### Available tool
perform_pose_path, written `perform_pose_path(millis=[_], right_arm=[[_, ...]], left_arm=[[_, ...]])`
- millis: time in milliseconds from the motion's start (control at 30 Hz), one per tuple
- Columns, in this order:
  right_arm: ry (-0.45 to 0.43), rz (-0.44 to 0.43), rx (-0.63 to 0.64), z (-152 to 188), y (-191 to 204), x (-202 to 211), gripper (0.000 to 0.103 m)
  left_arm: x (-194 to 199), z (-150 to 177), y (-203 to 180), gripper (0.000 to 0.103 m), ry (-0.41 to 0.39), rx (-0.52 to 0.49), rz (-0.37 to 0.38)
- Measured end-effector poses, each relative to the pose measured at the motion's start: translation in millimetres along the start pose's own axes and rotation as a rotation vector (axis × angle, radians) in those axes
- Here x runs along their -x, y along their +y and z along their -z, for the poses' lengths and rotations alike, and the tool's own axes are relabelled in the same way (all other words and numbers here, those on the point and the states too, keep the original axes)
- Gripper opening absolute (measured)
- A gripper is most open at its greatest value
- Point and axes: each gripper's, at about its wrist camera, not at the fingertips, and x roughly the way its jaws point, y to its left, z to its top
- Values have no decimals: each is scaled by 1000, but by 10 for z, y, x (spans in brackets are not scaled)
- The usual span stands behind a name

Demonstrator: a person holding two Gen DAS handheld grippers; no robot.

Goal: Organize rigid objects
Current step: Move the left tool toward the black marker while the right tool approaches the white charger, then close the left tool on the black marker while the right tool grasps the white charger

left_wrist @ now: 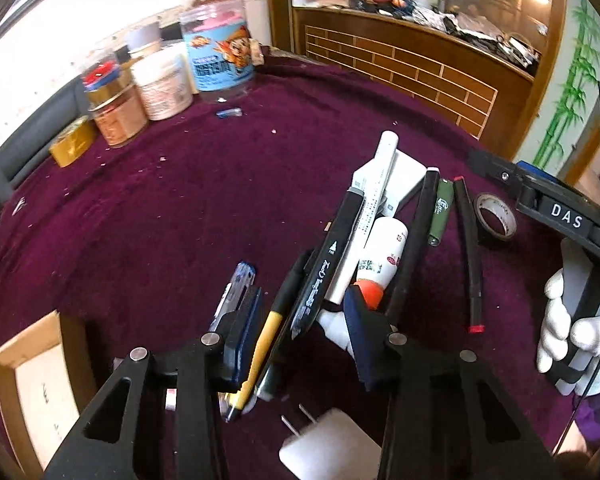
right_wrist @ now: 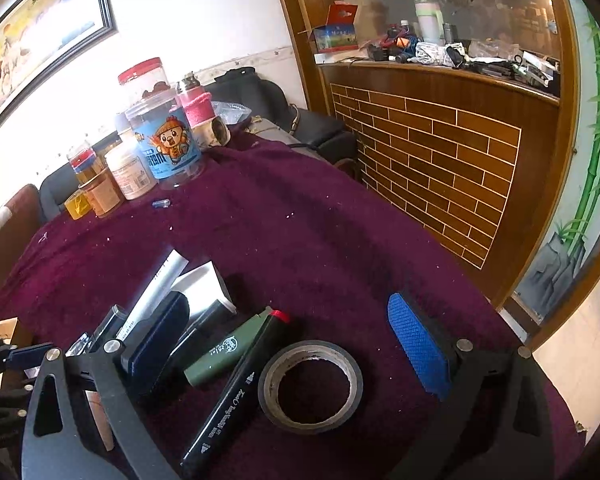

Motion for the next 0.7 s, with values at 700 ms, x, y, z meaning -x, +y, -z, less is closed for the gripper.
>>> perform_pose_path(millis=[700], right_arm=[[60, -1, -30, 7, -43, -103, 100]], left_arm=[[304, 92, 69, 11, -104, 151, 139]])
